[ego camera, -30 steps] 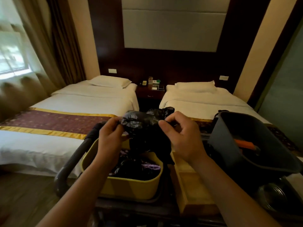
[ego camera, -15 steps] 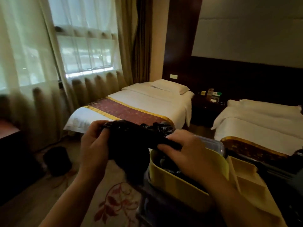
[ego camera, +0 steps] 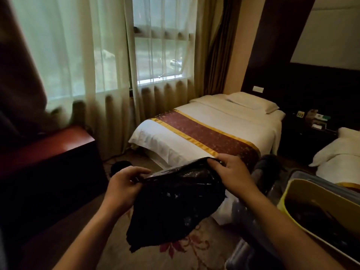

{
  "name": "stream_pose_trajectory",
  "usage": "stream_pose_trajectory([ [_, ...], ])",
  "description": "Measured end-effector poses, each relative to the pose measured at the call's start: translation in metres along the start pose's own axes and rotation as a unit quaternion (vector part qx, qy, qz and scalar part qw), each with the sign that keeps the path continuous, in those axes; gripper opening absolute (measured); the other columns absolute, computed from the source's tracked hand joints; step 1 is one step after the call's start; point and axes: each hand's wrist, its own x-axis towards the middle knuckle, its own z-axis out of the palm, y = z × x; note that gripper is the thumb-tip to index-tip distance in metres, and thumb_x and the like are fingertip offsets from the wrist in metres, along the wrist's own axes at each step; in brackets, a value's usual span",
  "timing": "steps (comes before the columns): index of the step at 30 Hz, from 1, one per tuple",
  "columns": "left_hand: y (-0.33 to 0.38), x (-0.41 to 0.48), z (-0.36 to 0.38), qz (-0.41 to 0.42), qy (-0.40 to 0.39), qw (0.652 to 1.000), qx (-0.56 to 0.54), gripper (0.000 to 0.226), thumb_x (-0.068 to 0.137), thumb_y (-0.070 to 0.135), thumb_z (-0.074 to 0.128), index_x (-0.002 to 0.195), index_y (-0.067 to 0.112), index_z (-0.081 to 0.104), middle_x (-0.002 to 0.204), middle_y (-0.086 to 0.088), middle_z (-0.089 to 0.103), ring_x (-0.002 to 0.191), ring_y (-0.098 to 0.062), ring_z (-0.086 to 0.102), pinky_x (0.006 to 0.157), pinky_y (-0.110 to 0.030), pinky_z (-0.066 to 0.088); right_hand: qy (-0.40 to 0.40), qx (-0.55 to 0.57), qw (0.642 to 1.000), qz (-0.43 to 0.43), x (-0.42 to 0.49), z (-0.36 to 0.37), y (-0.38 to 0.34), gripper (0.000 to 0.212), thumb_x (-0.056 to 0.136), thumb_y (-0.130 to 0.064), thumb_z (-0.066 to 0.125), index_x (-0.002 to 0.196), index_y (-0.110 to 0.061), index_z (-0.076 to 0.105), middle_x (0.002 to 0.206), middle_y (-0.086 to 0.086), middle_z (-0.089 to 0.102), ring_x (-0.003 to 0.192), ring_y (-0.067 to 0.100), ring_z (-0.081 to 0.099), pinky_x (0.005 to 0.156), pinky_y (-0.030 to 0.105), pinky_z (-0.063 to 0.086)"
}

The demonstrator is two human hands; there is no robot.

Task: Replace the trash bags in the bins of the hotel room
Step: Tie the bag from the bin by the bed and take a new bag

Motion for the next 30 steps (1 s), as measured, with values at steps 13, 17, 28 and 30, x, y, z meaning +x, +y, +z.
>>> stream_pose_trajectory([
  [13, -0.069, 0.036, -0.026, -0.278, -0.088, 0.949, -0.120, 0.054, 0.085, 0.072, 0.043, 0.111, 0.031, 0.066, 0.111, 0.001, 0.068, 0.103, -0.020, 0.065, 0.087, -0.042, 0.054, -0.092, -0.018, 0.989, -0.114, 0.048, 0.158, -0.039, 0.020, 0.097, -0.035, 0.057, 0.092, -0.024, 0.072, 0.084, -0.009, 0.069, 0.079, 0.006, 0.061, 0.070, 0.030, 0.053],
  [17, -0.090, 0.060, -0.010, -0.411, -0.104, 0.855, -0.300, 0.044, 0.080, 0.042, 0.077, 0.110, 0.011, 0.070, 0.105, -0.013, 0.072, 0.090, -0.025, 0.071, 0.068, -0.036, 0.058, -0.214, -0.170, 0.925, -0.263, 0.050, 0.198, -0.029, 0.031, 0.093, -0.047, 0.048, 0.094, -0.027, 0.072, 0.088, -0.008, 0.070, 0.086, 0.012, 0.057, 0.076, 0.036, 0.049],
  [28, -0.140, 0.146, 0.004, -0.274, 0.104, 0.930, -0.220, 0.051, 0.078, -0.011, 0.068, 0.104, 0.033, 0.074, 0.106, 0.002, 0.074, 0.096, -0.014, 0.071, 0.078, -0.035, 0.061, -0.174, -0.075, 0.978, -0.084, 0.182, 0.227, 0.064, 0.021, 0.087, -0.051, 0.064, 0.099, -0.035, 0.069, 0.089, -0.019, 0.067, 0.082, 0.000, 0.062, 0.075, 0.033, 0.057],
  [30, -0.150, 0.172, 0.008, -0.285, 0.154, 0.914, -0.244, 0.050, 0.080, -0.010, 0.066, 0.107, 0.031, 0.072, 0.109, 0.001, 0.072, 0.099, -0.016, 0.070, 0.079, -0.036, 0.061, -0.221, -0.056, 0.966, -0.122, 0.205, 0.237, 0.069, 0.040, 0.082, -0.063, 0.061, 0.110, -0.035, 0.066, 0.096, -0.021, 0.064, 0.088, -0.001, 0.062, 0.076, 0.030, 0.056],
])
